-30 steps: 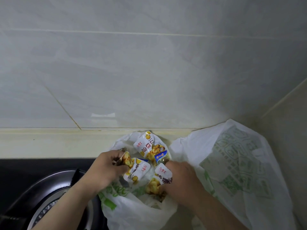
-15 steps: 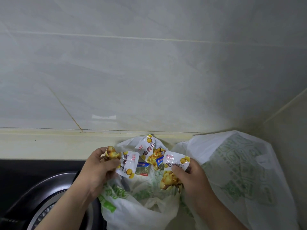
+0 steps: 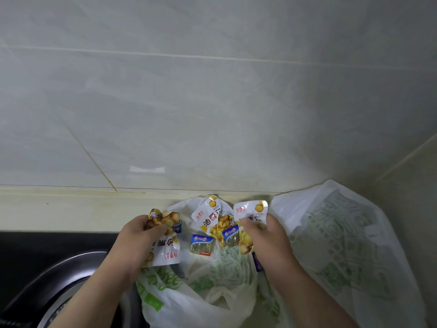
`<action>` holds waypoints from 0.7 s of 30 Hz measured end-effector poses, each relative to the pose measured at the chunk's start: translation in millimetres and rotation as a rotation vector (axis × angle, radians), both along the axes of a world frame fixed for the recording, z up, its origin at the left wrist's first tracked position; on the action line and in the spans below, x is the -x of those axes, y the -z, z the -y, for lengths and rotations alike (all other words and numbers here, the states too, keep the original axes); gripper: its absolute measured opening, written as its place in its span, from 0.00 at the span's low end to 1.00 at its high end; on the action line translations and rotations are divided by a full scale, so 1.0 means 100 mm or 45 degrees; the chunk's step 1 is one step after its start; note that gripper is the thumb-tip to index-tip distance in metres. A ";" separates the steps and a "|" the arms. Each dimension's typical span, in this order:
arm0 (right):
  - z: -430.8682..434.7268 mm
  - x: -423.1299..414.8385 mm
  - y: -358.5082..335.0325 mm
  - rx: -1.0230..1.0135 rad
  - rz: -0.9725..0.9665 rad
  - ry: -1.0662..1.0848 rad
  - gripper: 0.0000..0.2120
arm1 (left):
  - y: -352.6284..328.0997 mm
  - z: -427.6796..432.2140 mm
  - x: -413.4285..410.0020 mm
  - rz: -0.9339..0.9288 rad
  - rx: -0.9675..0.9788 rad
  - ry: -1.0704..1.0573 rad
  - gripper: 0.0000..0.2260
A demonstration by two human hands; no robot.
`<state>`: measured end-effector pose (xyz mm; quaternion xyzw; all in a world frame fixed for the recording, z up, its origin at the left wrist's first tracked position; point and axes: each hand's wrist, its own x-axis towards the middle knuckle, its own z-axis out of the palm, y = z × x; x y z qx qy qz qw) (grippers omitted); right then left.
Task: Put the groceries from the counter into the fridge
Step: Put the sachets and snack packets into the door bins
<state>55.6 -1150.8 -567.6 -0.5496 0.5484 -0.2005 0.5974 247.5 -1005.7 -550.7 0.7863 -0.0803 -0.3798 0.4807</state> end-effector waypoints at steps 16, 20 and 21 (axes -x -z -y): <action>0.17 -0.28 0.22 0.211 -0.351 -0.603 0.09 | 0.17 0.13 -0.06 -0.074 -0.106 0.098 0.04; 0.14 -0.28 0.24 0.227 -0.364 -0.649 0.11 | 0.20 0.13 -0.06 -0.110 -0.102 0.109 0.05; 0.14 -0.29 0.23 0.241 -0.359 -0.650 0.09 | 0.20 0.13 -0.05 -0.111 -0.101 0.113 0.05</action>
